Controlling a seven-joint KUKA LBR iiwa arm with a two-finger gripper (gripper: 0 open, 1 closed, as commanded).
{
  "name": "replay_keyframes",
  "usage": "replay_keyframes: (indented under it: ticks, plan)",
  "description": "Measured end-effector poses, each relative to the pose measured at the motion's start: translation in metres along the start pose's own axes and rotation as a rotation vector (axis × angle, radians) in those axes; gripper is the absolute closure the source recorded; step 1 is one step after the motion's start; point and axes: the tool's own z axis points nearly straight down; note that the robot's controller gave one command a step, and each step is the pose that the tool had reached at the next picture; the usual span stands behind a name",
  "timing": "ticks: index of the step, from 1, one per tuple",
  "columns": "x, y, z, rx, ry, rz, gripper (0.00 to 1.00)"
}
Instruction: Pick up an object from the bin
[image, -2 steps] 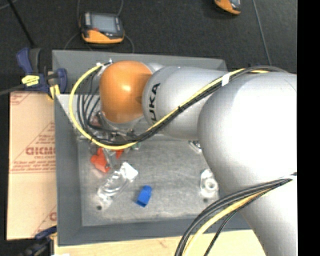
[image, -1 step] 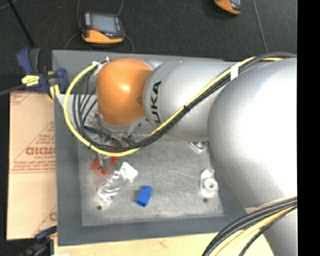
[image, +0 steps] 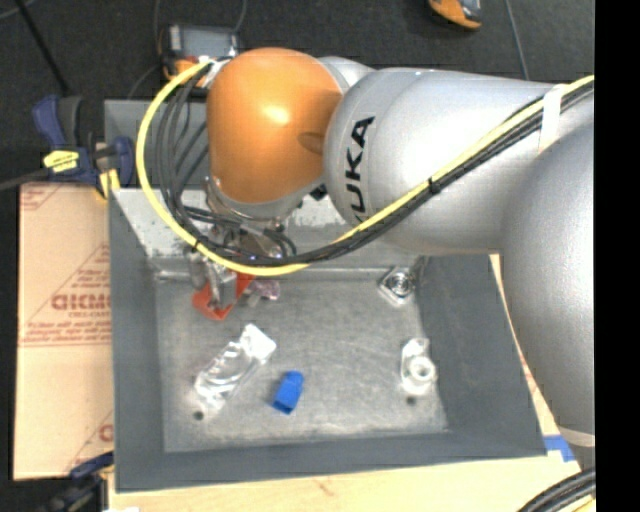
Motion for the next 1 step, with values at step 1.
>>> replay_keyframes:
  ticks: [1]
  plan:
    - [-0.0320,-0.0388,-0.0531,0.000,0.002,-0.355,1.00]
